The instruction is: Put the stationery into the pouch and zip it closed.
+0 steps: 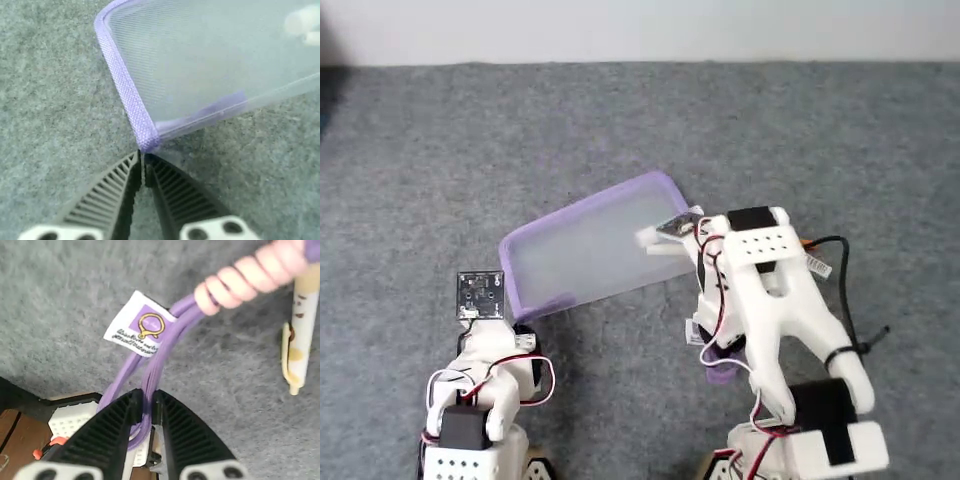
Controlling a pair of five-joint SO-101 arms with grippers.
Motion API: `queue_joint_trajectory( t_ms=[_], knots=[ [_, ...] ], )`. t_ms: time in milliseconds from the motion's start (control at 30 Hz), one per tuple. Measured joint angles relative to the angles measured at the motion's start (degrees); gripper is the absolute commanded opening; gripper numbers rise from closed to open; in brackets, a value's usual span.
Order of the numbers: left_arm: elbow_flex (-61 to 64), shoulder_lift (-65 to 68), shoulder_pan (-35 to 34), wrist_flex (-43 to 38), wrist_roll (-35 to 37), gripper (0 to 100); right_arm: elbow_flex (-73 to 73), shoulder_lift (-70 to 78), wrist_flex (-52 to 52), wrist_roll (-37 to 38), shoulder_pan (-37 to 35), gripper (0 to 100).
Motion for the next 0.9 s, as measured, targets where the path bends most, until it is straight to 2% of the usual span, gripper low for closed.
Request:
queue_joint_trajectory(
  t_ms=[133, 233, 433, 667, 767, 900],
  knots=[
    [0.0, 0.0, 0.0, 0.0, 0.0, 1, -0.1, -2.2, -0.2, 0.4, 0.9, 18.0],
    [0.0, 0.0, 0.0, 0.0, 0.0, 1, -0.1, -3.6, -0.2, 0.4, 0.8, 23.9],
    [0.0, 0.0, 0.0, 0.0, 0.0, 1, 0.0, -4.5, -4.8, 0.4, 0.7, 23.9],
    [0.0, 0.0, 0.0, 0.0, 0.0, 1, 0.4, -4.5, -16.2, 0.2, 0.7, 23.8],
    [0.0, 0.0, 0.0, 0.0, 0.0, 1, 0.4, -3.5, -19.8, -2.5, 0.4, 23.7],
    [0.0, 0.0, 0.0, 0.0, 0.0, 1, 0.4, 2.2, -22.6, -5.6, -3.5, 23.7]
  ],
)
